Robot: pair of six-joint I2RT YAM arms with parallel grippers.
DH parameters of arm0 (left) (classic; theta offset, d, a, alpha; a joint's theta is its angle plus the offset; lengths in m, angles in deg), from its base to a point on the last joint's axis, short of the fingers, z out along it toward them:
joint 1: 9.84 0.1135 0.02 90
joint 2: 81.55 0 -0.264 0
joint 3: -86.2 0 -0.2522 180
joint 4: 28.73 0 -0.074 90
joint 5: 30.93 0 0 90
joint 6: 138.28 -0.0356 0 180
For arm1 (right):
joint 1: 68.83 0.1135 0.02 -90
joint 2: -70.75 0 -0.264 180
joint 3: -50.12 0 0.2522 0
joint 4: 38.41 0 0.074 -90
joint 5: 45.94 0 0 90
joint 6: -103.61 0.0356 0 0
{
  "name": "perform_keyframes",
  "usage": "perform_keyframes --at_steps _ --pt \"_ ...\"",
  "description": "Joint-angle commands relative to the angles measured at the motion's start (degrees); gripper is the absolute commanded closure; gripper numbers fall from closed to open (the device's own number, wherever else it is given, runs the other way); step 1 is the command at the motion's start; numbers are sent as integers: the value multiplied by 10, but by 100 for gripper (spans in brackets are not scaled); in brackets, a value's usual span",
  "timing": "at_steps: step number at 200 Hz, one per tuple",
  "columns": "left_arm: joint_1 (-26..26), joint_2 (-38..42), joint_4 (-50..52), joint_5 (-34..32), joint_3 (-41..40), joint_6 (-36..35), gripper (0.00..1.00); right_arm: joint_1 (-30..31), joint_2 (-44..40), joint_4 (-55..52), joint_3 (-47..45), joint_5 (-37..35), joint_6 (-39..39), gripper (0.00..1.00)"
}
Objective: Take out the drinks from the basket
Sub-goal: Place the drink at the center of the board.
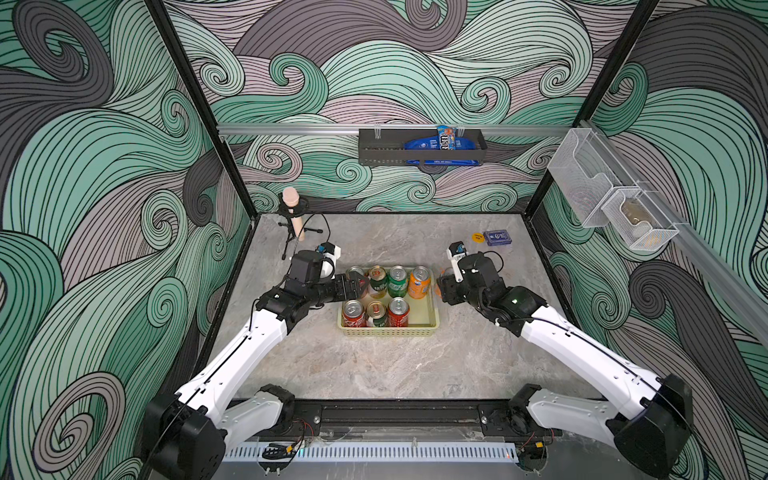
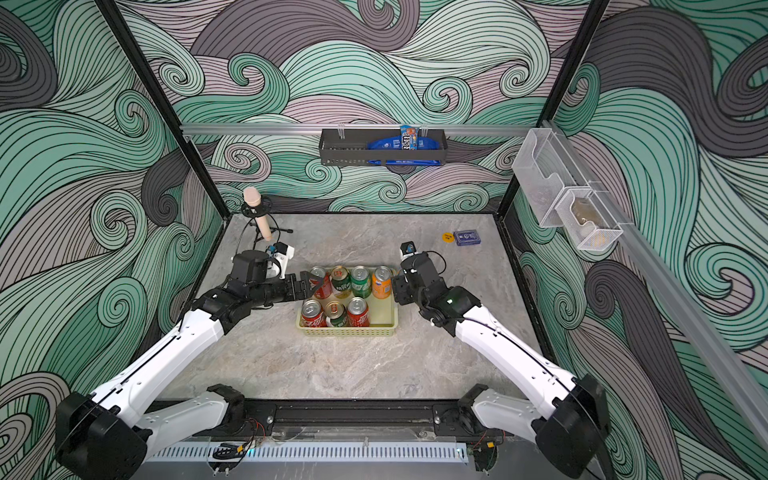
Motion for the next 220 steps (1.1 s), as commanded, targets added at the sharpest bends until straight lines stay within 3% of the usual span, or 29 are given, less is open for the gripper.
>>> perform_keyframes --at_steps 1,131,220 --pt "-15 -1 -12 -16 12 8 6 -2 -33 31 -19 -22 20 45" --pt "-20 5 51 -134 -2 -50 4 3 -64 31 -104 2 75 47" --pt "-19 30 10 -150 -31 -33 3 13 -60 63 -161 20 112 47"
